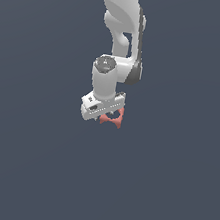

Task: Pick up the object and move it to a goal position.

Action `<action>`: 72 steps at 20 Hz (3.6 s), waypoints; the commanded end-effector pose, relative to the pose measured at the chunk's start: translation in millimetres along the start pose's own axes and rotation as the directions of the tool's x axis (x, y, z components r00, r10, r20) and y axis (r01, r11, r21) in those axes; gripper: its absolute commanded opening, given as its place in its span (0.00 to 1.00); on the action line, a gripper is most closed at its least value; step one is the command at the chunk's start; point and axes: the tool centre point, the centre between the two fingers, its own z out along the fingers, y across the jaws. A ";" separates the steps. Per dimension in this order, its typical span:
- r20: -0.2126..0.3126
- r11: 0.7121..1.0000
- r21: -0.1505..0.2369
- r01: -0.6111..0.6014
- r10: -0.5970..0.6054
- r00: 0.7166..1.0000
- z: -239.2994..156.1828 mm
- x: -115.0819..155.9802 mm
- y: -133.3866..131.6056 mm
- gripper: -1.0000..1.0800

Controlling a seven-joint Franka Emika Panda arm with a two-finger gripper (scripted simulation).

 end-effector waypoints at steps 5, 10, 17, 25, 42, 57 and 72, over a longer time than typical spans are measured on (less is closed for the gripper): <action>-0.011 0.995 0.004 0.099 -0.099 0.995 9.5 -11.2 -2.8 0.81; -0.016 0.990 0.005 0.141 -0.140 0.990 13.5 -16.0 -4.2 0.81; -0.017 0.989 0.005 0.150 -0.150 0.988 14.8 -17.4 -4.5 0.81; -0.018 0.988 0.005 0.153 -0.153 0.988 37.1 -17.7 -5.0 0.81; -0.018 0.988 0.004 0.154 -0.154 0.988 44.0 -17.9 -5.0 0.00; -0.019 0.988 0.005 0.155 -0.155 0.988 -22.3 -18.4 21.6 0.00; -0.019 0.988 0.005 0.155 -0.155 0.988 -165.8 -18.6 80.2 0.00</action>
